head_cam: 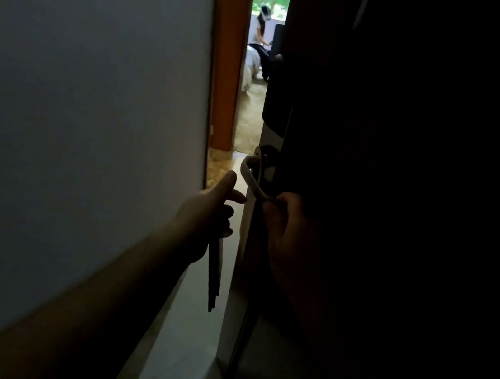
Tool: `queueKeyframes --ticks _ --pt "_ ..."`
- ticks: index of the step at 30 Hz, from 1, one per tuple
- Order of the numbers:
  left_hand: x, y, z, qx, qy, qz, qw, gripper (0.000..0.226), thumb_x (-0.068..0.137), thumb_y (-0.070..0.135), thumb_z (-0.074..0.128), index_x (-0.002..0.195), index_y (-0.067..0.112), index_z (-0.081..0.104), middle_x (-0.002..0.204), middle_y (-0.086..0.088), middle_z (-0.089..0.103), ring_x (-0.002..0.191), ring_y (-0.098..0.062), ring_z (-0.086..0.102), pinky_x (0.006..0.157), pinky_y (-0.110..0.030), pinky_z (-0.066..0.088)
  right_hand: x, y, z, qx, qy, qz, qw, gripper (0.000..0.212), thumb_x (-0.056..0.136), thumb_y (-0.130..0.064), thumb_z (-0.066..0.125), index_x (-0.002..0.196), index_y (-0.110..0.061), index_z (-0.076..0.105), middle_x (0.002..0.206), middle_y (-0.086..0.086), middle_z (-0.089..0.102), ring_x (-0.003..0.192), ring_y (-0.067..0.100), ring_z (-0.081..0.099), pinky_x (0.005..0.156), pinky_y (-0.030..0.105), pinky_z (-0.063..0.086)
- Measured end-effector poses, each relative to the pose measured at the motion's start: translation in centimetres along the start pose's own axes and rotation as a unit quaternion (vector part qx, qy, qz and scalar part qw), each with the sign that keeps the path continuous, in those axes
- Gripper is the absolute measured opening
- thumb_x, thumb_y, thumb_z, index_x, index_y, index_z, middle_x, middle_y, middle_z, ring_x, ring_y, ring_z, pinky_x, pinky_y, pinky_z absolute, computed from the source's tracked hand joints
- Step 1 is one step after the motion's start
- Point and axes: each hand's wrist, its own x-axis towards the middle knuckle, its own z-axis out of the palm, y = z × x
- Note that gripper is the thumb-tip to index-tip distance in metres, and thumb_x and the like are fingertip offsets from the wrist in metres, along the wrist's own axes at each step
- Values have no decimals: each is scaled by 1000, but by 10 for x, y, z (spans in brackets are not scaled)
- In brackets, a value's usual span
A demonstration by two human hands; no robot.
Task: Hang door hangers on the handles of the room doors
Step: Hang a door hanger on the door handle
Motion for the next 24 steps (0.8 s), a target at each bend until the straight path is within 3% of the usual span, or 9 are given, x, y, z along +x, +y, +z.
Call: queueKeyframes --ticks 3,5,7,9,14,17,19,21,24 --pt "-33 -11 -14 4 35 10 999 52 91 59 50 92 11 70 83 -11 55 74 -25 55 62 -30 49 -9 -14 4 -16 24 -41 999 52 91 -44 40 101 1 65 79 10 64 64 17 58 60 17 36" --pt "-53 -15 -20 15 72 27 997 51 94 58 46 88 13 69 81 -10 57 73 -25 57 62 -32 49 -13 -24 4 -15 2 -39 999 61 92 -53 36 107 -1 65 88 11 67 73 19 62 63 16 38" --pt "-69 -16 -30 22 106 41 993 51 96 57 44 85 13 69 79 -9 58 69 -25 58 64 -33 49 -18 -31 7 -27 -26 -34 999 77 94 -66 24 115 -4 63 100 14 67 87 28 65 71 31 50" --pt "-83 -16 -41 13 126 45 991 52 95 56 45 83 12 69 78 -10 57 69 -25 57 63 -33 49 -25 -40 7 -8 -50 -37 998 84 92 -72 19 119 -4 61 103 15 67 92 32 65 77 44 53" --pt "-109 -19 -69 -2 146 72 987 49 95 52 51 78 10 68 79 -9 54 71 -23 55 67 -35 50 -43 -72 10 87 -147 99 980 48 98 -44 38 127 -7 49 116 22 61 106 38 58 87 42 46" --pt "-123 -25 -83 -11 150 84 985 48 96 49 51 77 9 66 77 -9 52 71 -22 53 66 -34 48 -60 -91 17 23 -106 68 992 69 86 -58 24 130 -13 51 117 16 62 105 31 61 88 46 50" --pt "-131 -28 -95 -19 141 84 986 48 95 50 51 77 8 67 74 -8 50 69 -21 53 65 -33 48 -71 -105 19 12 -98 58 993 71 84 -57 23 131 -13 53 120 12 62 107 27 61 88 44 50" --pt "-142 -33 -105 -13 129 84 988 49 96 50 49 77 9 67 70 -8 51 65 -21 54 61 -31 48 -81 -115 21 -8 -91 37 995 66 90 -55 28 128 -11 57 112 11 65 99 25 63 82 40 51" --pt "-155 -41 -123 6 131 89 987 52 97 53 46 74 12 67 67 -7 57 62 -23 58 57 -28 48 -94 -133 24 -11 -105 46 993 38 99 -36 46 120 -8 61 105 10 66 95 25 63 79 33 48"
